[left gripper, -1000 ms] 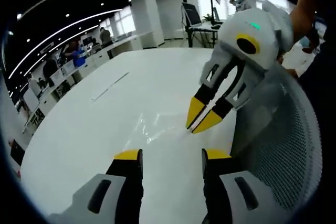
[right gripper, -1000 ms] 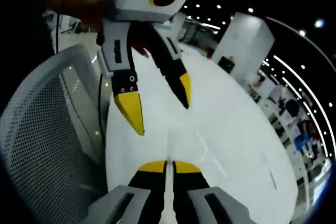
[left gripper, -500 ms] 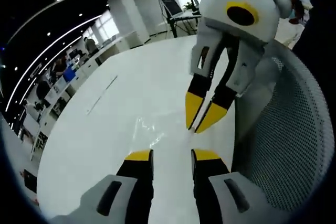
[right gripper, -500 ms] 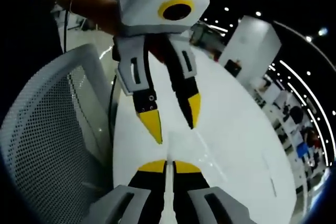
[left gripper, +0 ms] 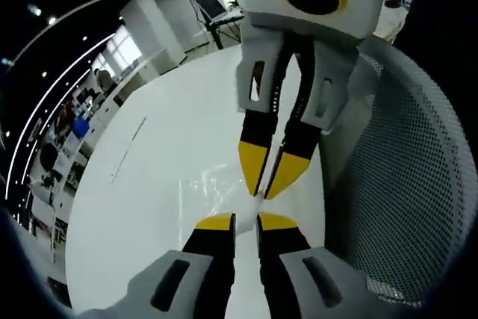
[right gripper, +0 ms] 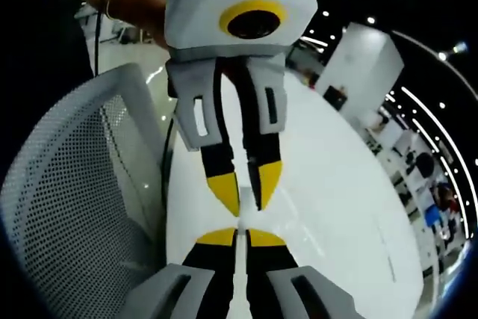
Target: Open the resealable bag by pulling the two sides of the seal apart until the entire bag opening is separated and visibly accessible.
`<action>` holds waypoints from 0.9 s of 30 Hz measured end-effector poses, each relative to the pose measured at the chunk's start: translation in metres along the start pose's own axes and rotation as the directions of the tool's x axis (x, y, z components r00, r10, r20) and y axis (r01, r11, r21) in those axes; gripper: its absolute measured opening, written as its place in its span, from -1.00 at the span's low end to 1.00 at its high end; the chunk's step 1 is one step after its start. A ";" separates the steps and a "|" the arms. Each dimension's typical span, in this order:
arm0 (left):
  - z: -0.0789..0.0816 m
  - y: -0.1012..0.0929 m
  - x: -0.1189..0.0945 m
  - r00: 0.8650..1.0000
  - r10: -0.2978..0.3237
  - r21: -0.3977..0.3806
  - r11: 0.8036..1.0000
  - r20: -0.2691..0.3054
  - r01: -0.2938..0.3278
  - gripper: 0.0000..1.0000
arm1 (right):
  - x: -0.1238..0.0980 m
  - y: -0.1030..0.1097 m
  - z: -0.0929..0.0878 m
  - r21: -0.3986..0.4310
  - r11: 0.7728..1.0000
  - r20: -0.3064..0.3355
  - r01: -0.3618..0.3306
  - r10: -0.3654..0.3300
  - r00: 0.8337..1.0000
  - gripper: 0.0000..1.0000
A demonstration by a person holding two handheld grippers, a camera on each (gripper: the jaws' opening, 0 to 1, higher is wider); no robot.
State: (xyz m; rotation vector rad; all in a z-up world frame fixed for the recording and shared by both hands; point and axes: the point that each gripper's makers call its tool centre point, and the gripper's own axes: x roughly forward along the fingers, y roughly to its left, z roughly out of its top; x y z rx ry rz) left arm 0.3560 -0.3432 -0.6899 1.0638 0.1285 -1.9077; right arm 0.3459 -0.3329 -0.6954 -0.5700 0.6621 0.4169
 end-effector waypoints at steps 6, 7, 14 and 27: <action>-0.001 -0.005 0.000 1.000 -0.026 0.030 0.999 0.002 0.026 -0.97 | 0.000 0.001 0.000 -0.002 1.000 0.001 -0.001 0.001 1.000 -1.00; -0.001 -0.005 -0.001 1.000 -0.029 0.034 0.999 0.003 0.029 -0.99 | 0.000 0.001 0.000 -0.002 1.000 0.002 0.000 0.000 1.000 -1.00; -0.002 -0.010 -0.001 0.998 -0.059 0.069 0.996 0.005 0.058 -1.00 | 0.002 0.003 0.001 0.015 1.000 -0.005 -0.019 0.019 1.000 -1.00; -0.001 -0.017 0.000 0.997 -0.080 0.112 0.991 0.010 0.078 -1.00 | 0.008 0.008 0.003 -0.065 0.997 -0.032 -0.031 0.029 0.999 -1.00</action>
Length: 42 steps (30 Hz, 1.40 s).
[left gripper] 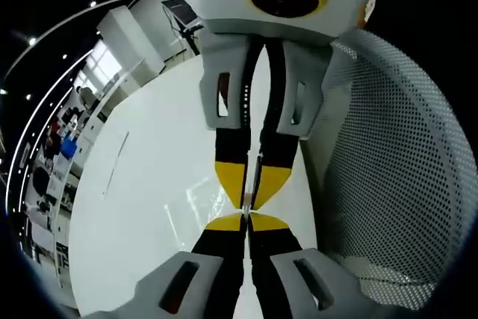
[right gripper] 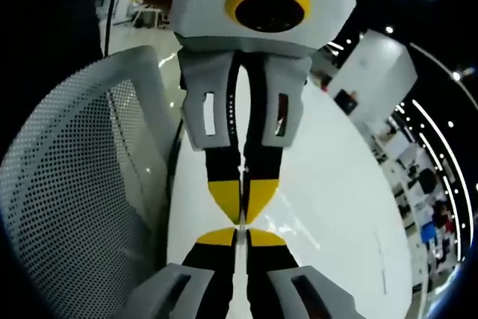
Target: Open the resealable bag by pulling the two sides of the seal apart until the entire bag opening is separated and visibly accessible.
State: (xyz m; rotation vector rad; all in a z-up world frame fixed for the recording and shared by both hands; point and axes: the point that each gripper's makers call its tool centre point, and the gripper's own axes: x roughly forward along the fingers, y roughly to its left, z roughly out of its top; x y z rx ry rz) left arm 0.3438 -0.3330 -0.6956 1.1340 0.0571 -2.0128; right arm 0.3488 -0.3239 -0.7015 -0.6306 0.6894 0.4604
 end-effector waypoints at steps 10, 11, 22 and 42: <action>0.000 0.001 -0.001 1.000 -0.002 0.008 1.000 -0.024 0.002 -1.00 | 0.000 -0.001 0.002 -0.024 1.000 -0.008 -0.013 0.013 1.000 -1.00; 0.000 0.001 -0.001 1.000 -0.003 0.011 1.000 -0.027 0.003 -1.00 | 0.001 -0.001 0.002 -0.026 1.000 -0.010 -0.015 0.014 1.000 -1.00; 0.000 0.000 0.002 0.999 0.013 -0.014 1.000 -0.037 -0.013 -1.00 | 0.002 0.001 -0.002 -0.054 0.998 -0.022 -0.039 0.038 0.999 -1.00; 0.003 0.002 -0.001 0.999 0.047 -0.018 0.999 -0.012 -0.047 -1.00 | -0.003 -0.001 -0.020 -0.020 1.000 -0.057 -0.020 0.019 0.998 -1.00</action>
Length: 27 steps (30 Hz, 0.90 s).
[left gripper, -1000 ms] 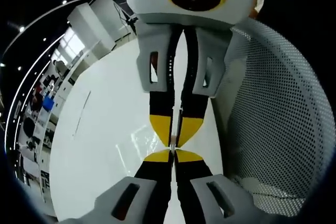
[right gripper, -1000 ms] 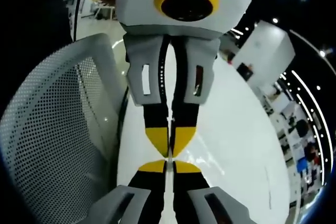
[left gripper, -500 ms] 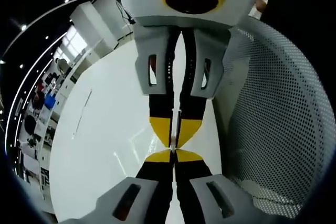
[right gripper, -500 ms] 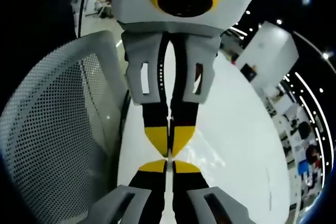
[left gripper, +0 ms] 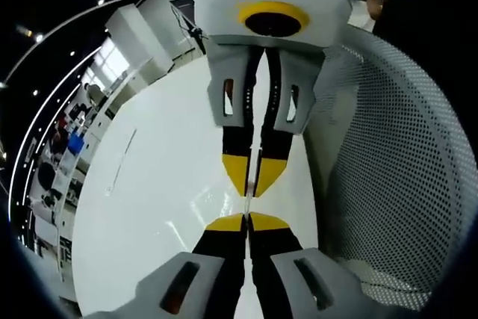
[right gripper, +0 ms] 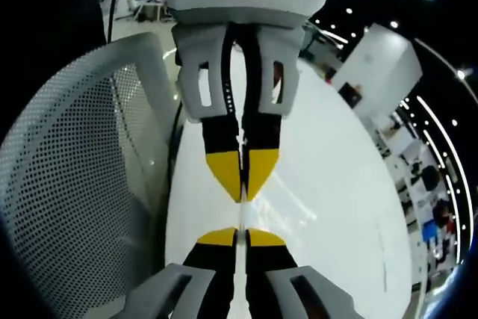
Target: Open the resealable bag by pulling the two sides of the seal apart until the entire bag opening is separated and visibly accessible.
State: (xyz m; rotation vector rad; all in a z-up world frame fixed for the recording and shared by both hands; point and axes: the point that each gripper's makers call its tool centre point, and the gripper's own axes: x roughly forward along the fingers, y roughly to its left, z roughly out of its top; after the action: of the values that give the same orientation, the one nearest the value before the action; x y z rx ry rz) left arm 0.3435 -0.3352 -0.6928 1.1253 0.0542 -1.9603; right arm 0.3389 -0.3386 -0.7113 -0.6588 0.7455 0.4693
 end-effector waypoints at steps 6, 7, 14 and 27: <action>-0.001 -0.002 0.003 1.000 -0.014 0.017 1.000 -0.014 0.015 -0.95 | -0.002 0.003 0.009 -0.013 1.000 0.022 -0.009 0.009 1.000 -1.00; -0.001 -0.002 0.004 1.000 -0.017 0.021 1.000 -0.017 0.017 -0.90 | -0.001 0.004 0.010 -0.017 1.000 0.023 -0.010 0.011 1.000 -1.00; 0.000 -0.007 0.005 0.998 -0.039 0.048 0.998 -0.046 0.041 -0.97 | 0.002 0.006 0.015 -0.029 0.999 0.028 -0.015 0.016 0.999 -1.00; -0.001 -0.006 0.005 1.000 -0.018 -0.010 1.000 -0.024 0.018 -1.00 | 0.003 0.005 0.016 -0.040 0.999 0.030 -0.021 0.022 0.999 -1.00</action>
State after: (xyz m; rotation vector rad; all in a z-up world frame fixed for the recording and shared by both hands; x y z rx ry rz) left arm 0.3394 -0.3344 -0.6990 1.1454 0.0869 -1.9609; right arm 0.3448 -0.3237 -0.7066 -0.6796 0.7162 0.5137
